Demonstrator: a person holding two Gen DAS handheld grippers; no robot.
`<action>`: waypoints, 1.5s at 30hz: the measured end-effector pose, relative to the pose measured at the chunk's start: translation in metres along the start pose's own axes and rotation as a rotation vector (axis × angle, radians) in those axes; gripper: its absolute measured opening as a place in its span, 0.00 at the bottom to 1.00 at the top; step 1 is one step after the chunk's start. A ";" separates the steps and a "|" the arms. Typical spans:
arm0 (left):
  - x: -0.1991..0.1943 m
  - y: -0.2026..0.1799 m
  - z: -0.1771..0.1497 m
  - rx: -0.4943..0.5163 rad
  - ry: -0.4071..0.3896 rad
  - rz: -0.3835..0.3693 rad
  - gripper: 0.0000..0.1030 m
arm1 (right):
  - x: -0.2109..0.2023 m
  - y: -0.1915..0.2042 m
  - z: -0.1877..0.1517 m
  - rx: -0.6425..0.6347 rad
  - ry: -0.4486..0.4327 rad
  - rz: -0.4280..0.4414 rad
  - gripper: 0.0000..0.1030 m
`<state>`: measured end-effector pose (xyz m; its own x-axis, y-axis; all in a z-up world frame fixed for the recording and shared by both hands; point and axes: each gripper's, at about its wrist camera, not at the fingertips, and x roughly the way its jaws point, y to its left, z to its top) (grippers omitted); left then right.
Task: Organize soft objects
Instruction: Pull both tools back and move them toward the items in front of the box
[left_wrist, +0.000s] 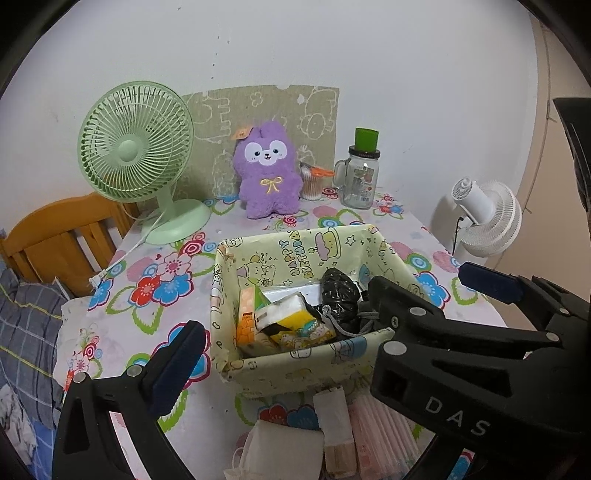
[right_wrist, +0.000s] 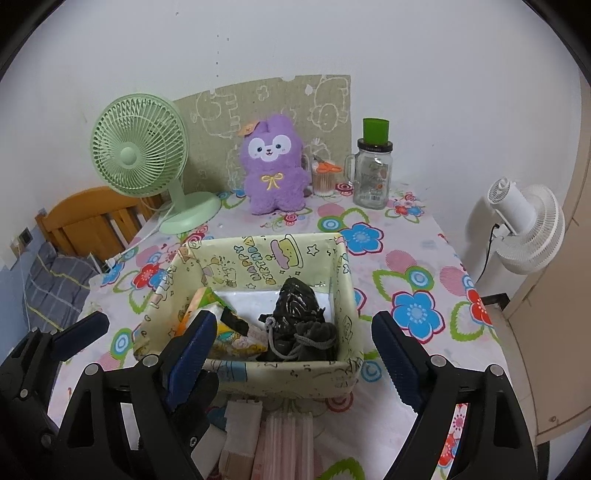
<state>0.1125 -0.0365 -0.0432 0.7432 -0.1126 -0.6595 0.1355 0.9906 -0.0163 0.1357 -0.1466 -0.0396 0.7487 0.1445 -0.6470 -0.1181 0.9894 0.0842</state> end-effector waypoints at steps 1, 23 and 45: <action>-0.003 -0.001 -0.001 0.002 -0.002 0.000 1.00 | -0.002 0.000 -0.001 0.000 -0.002 -0.005 0.85; -0.046 -0.010 -0.024 0.021 -0.043 -0.014 1.00 | -0.050 0.006 -0.028 -0.015 -0.049 -0.020 0.85; -0.079 -0.019 -0.056 0.041 -0.082 -0.012 1.00 | -0.079 0.010 -0.059 -0.028 -0.074 0.037 0.85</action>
<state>0.0143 -0.0422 -0.0332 0.7921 -0.1325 -0.5959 0.1707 0.9853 0.0079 0.0364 -0.1491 -0.0325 0.7897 0.1829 -0.5857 -0.1644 0.9827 0.0852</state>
